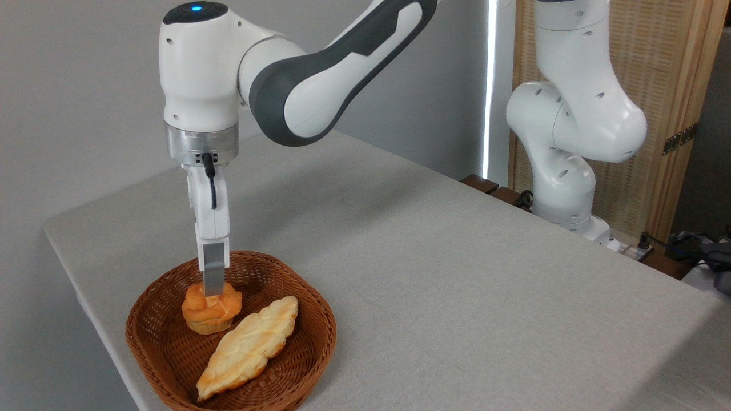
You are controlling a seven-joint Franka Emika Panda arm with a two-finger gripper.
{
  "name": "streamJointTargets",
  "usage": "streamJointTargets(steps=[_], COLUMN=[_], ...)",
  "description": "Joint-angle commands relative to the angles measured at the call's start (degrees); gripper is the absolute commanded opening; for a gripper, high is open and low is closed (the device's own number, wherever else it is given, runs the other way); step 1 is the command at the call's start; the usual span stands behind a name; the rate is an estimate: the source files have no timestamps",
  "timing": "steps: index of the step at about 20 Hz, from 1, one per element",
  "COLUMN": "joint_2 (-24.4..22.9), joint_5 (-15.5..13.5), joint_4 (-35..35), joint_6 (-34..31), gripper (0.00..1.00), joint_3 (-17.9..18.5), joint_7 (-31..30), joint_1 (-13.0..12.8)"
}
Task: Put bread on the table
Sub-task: 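Lower the open gripper down onto the round orange bun, then close the gripper on the round orange bun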
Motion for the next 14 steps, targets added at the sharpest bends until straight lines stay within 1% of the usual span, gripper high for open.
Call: streamJointTargets(steps=[1, 3, 4, 7, 12, 13, 14], joint_2=[1.37, 2.07, 2.34, 3.13, 3.83, 3.83, 3.83], joint_5=[1.43, 4.42, 5.21, 5.49, 5.49, 5.57, 5.57], joint_4=[0.26, 0.26, 0.26, -0.26, -0.35, -0.44, -0.79], joint_6=[0.82, 0.91, 0.91, 5.29, 5.57, 5.57, 5.57], gripper=[1.00, 1.00, 1.00, 1.00, 0.99, 0.89, 0.76], joint_3=[0.05, -0.04, -0.04, -0.04, -1.00, -1.00, -1.09], joint_7=[1.50, 1.50, 1.50, 1.50, 1.33, 1.41, 1.50], joint_1=[0.07, 0.07, 0.07, 0.07, 0.07, 0.07, 0.07])
